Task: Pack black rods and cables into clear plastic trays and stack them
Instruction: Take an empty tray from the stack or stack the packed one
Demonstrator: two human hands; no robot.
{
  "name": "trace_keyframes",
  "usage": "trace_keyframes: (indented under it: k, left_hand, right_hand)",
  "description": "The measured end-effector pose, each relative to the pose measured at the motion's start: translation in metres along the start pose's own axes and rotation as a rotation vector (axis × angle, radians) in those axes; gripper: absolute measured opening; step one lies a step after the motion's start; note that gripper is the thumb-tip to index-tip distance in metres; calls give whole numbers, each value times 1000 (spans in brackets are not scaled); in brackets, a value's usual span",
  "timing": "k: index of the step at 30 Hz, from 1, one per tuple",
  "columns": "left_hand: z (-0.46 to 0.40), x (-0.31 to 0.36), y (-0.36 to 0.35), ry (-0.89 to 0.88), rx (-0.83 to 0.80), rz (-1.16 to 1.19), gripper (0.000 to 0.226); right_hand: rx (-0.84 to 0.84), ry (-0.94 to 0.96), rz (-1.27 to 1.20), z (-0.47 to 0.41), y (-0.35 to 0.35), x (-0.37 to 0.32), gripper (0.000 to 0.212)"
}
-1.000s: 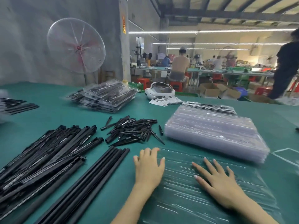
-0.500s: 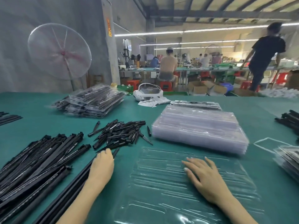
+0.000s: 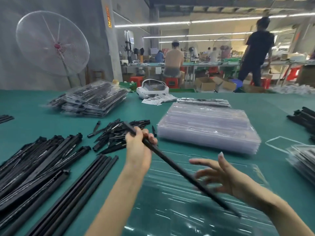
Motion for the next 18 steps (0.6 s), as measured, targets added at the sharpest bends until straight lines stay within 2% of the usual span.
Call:
trace_keyframes:
  k: [1,2,3,5,7,10,13,16,18]
  left_hand:
    - [5,-14,3,25,34,45,21]
    - [8,-26,9,59,57,84,21]
    - [10,-35,16,69,56,77,20]
    - [9,-42,36,-5,13,-180,17]
    - [1,-38,58,-83,-2,-456,16]
    - [-10,-28,87,-127,-47,-714,19]
    - [-8,-33,98,-187,-233,-1088,14]
    - [-3,-38,99,-320,-392,-1438,18]
    - [-2,-38,99,-378,-497,-1591,19]
  right_hand:
    - [-69,-70,-20,6,2,-3,105]
    - [-113,-89,42,14,7,-7,99]
    - [-131,-54,202,22,13,-9,83]
    - [-47,74,504,38,32,-7,46]
    - [102,141,552,50,51,-3,31]
    - [201,126,586,58,63,3,26]
    - [288,106,754,63,74,7,16]
    - [296,25,862,70,79,6,23]
    - [291,-11,913,73,82,3,27]
Point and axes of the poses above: each hand's wrist, its own z-axis away from the middle knuckle, its own y-axis out of the back of the hand, x = y × z, the point moved 1 cm from there along -z, towards the middle knuckle, and after that the axes turned 15 degrees about -z, right-handed, at the moved point
